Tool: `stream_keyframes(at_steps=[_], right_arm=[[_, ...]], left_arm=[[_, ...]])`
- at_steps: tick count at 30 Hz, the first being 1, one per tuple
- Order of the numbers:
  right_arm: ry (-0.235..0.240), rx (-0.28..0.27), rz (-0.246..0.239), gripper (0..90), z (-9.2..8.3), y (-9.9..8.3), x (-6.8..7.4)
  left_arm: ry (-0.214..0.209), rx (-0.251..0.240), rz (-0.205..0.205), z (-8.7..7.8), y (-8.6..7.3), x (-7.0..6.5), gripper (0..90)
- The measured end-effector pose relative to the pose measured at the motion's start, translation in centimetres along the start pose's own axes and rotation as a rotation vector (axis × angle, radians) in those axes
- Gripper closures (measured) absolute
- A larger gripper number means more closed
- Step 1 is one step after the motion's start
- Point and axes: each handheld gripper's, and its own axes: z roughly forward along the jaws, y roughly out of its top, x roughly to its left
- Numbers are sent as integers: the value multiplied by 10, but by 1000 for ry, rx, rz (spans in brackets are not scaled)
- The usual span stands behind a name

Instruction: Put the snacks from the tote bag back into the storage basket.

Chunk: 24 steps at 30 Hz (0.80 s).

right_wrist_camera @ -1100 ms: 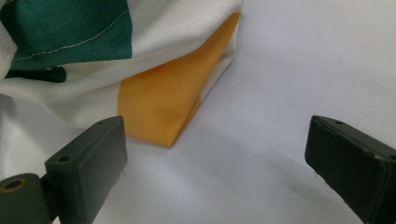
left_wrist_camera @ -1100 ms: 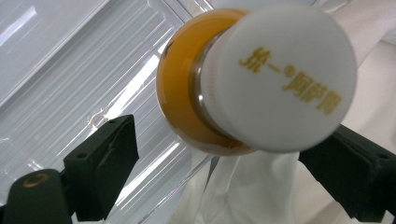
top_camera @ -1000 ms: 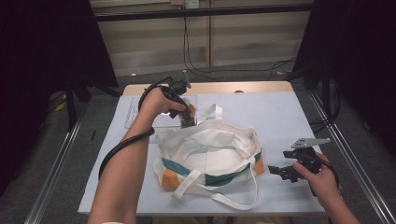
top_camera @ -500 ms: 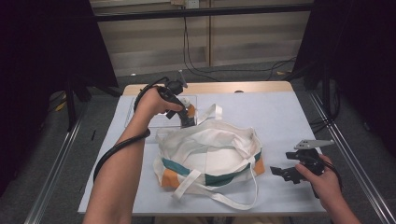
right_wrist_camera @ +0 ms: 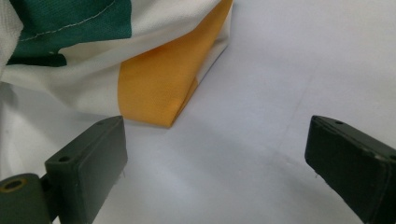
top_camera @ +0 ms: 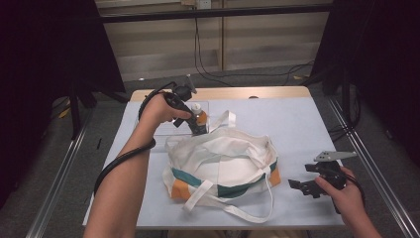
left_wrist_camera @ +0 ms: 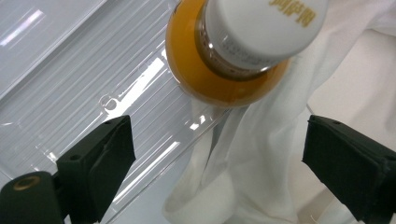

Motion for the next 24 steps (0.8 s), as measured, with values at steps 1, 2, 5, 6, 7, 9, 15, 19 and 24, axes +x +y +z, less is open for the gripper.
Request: stream_keyframes(at_steps=[1,2,5,6,7,9,15,19,24], right_arm=[[0,0,-4,54,0,0,0],[-3,2,-5,54,0,-1,0],[-1,2,-3,54,-1,-1,1],[-3,-3,-9,54,-1,-1,1],[-5,-1,-7,54,-1,-1,1],[-8,-1,-3,54,-2,-1,2],[-6,1,-10,54,-1,0,2],[-5,1,-13,54,-1,0,3],[-8,3,-8,54,-2,0,3]], left_arm=[[1,2,4,-1,-1,0,86],[-1,-1,5,-2,-4,-1,87],[-4,-8,2,-3,-8,-2,87],[0,-7,1,-3,-11,-3,86],[-3,-3,6,-3,-12,-3,86],[-6,-6,4,-4,-15,-4,86],[-3,-8,-2,-9,-23,-5,86],[-5,-14,-17,-8,-27,-5,86],[-10,-9,-18,-9,-33,-4,87]])
